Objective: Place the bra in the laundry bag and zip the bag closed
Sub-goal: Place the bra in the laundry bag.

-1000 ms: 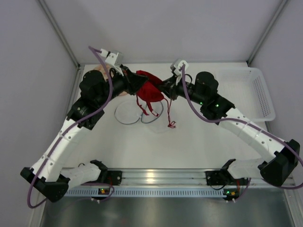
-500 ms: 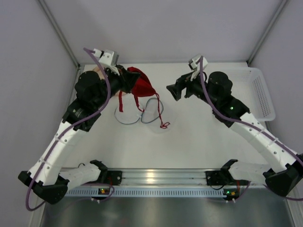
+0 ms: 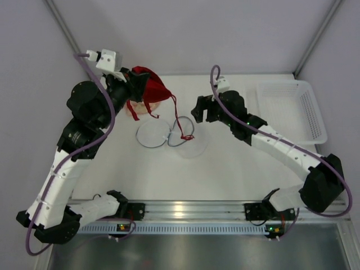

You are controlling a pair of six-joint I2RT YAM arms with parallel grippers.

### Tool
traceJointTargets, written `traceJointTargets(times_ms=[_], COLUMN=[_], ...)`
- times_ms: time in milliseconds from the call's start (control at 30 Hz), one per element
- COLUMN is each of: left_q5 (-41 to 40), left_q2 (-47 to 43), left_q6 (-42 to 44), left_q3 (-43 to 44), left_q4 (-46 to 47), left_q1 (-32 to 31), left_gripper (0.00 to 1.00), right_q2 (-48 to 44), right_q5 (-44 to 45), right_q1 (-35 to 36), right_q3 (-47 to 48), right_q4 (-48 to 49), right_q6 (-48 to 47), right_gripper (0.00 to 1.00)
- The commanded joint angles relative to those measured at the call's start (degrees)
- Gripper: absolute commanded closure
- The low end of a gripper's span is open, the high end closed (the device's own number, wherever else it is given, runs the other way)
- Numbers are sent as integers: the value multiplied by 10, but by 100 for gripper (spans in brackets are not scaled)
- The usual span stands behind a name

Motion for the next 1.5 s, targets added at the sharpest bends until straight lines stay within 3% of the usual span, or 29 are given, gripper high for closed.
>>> traceJointTargets(times_ms=[0,333,367,467,700,733,767,800,867,1100,1467], left_q5=[-43,-99,-99,-99,-106,-101,-99,-97,-91,-32,-2], left_q2=[-8,-23,-25,-26,-36,-35,-34,-33,-25,4,-29], left_q6=[24,41,41,39,39,39,39,39,35,3,-34], left_q3=[6,19,20,21,28,30,31,30,25,15,-101], left_q4=[-18,-32,-32,-34,-36,-36,-36,-36,-36,-16,73], left_q1=[1,1,1,1,1,1,1,1,1,1,1], left_gripper=[100,100,100,100,100,100,100,100,100,100,100], right_q2=[32,128,132,148,167,170,172,171,169,111,74], right_q5=[26,28,27,31,45,44,43,41,35,-15,2], right_q1=[26,48,49,50,54,54,54,54,55,55,53], right_q3=[16,35,38,43,54,55,55,56,56,-24,-43], right_q4=[43,40,39,34,15,16,18,18,21,147,143], right_q6=[34,29,26,24,11,11,11,11,10,57,68], right_gripper=[18,32,41,52,57,63,78,86,100,100,100])
